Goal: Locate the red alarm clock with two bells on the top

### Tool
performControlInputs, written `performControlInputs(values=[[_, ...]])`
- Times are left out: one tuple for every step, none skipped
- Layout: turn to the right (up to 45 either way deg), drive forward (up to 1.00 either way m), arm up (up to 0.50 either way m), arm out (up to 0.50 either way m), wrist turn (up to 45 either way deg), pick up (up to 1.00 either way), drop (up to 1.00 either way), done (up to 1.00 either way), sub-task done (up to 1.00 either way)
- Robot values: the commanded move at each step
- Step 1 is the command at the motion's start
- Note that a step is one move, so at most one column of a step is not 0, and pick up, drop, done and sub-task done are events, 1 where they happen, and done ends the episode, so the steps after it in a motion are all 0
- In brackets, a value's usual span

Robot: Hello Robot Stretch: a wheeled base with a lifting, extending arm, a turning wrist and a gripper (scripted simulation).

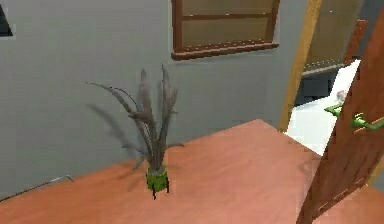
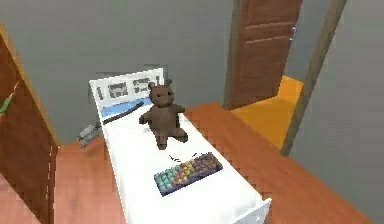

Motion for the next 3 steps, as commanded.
performControlInputs(values=[[0.0, 0.10, 0.00, 0.00, 0.0, 0.00, 0.00, 0.00, 0.00], [15.0, 0.00, 0.00, 0.00, 0.0, 0.00, 0.00, 0.00, 0.00], [0.0, 0.30, 0.00, 0.00, 0.0, 0.00, 0.00, 0.00, 0.00]])
